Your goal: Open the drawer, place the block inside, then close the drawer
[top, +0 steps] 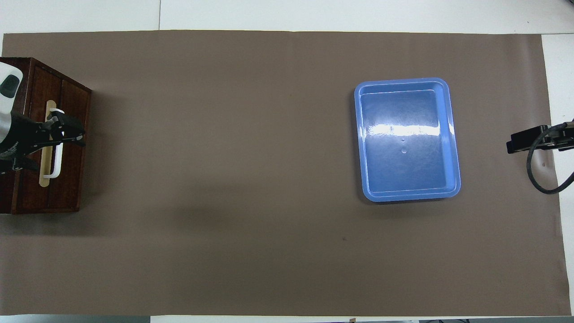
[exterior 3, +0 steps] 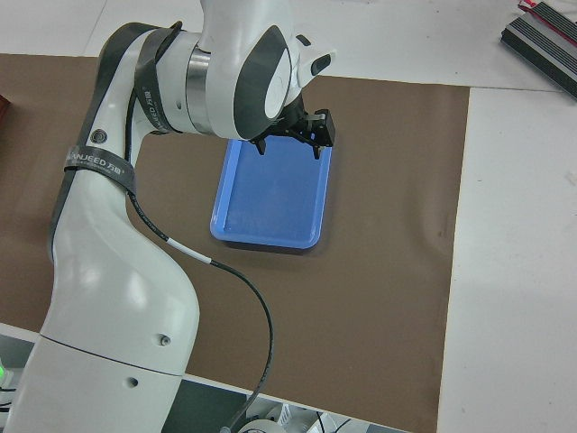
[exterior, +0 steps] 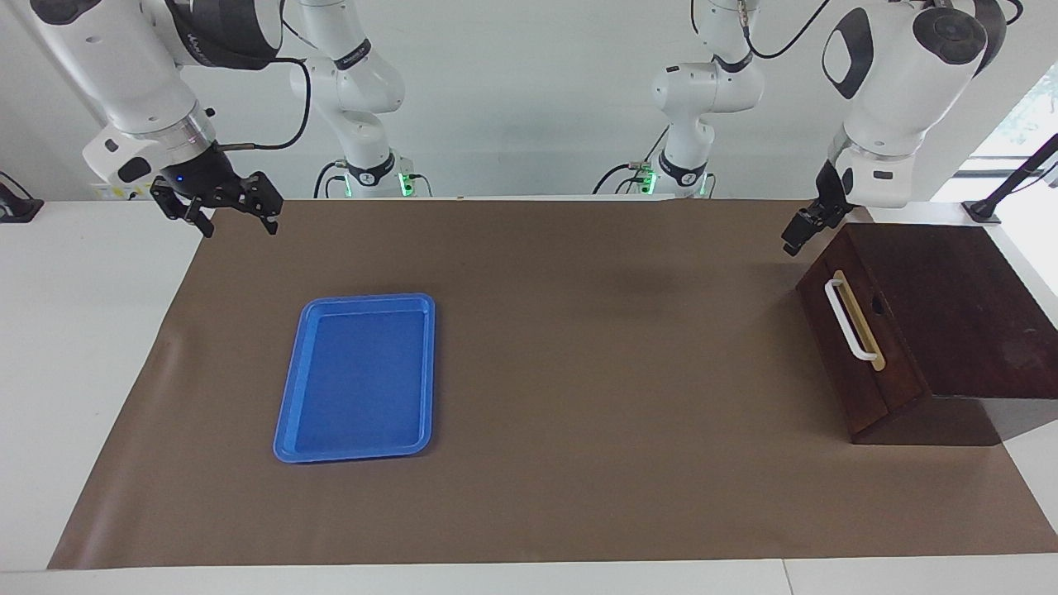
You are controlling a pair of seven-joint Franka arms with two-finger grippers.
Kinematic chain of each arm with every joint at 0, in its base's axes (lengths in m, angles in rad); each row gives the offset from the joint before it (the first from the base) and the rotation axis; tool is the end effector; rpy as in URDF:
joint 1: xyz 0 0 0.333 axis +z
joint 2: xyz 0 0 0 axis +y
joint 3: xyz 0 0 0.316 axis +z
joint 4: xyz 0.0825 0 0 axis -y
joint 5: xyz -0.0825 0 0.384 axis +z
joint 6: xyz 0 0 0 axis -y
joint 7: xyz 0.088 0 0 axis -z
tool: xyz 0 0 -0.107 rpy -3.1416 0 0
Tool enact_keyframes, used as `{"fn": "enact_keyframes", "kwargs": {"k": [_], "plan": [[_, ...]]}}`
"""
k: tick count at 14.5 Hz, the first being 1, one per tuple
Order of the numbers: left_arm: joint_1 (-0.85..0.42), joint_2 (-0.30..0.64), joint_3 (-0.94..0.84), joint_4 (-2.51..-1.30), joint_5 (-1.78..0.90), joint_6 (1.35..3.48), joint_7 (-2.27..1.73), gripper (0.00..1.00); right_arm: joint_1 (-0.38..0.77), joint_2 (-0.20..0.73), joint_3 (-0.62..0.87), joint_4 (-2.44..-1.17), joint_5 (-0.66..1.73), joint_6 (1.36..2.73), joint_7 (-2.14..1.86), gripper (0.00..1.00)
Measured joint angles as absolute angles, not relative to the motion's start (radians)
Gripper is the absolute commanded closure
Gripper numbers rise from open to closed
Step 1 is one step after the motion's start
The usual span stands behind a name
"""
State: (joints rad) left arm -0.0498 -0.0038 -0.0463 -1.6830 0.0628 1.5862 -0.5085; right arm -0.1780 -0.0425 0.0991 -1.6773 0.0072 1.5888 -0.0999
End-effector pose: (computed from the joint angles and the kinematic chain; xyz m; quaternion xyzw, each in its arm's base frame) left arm 0.5478 -0.0462 0.5753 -0.9777 -0.2025 0.0350 0.0438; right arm 0.5390 -0.0408 0.5989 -0.9997 -0.0103 0.0229 0.0035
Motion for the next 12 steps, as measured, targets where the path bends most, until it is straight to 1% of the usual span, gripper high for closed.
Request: {"fn": "enact_keyframes", "kwargs": {"k": [2,3,6,9,12], "plan": [[-0.05,0.058,-0.052,-1.595,0.045,1.534,-0.394,0.0,-0.178,-0.043,0.099,-1.677,0.007,1.59,-0.1,0.0],[-0.05,0.072,-0.059,-1.573,0.036,1.521,-0.348,0.0,-0.178,-0.043,0.098,-1.677,0.007,1.591,-0.1,0.0],[-0.049,0.067,-0.082,-1.555,0.032,1.502,-0.308,0.0,-0.178,-0.043,0.098,-1.677,0.007,1.591,-0.1,0.0],[-0.033,0.041,-0.109,-1.557,0.032,1.475,-0.259,0.0,-0.178,-0.043,0.098,-1.677,0.007,1.591,-0.1,0.0],[-0.024,0.031,-0.108,-1.557,0.025,1.463,-0.144,0.0,-0.178,-0.043,0.097,-1.677,0.007,1.591,-0.1,0.0]]}}
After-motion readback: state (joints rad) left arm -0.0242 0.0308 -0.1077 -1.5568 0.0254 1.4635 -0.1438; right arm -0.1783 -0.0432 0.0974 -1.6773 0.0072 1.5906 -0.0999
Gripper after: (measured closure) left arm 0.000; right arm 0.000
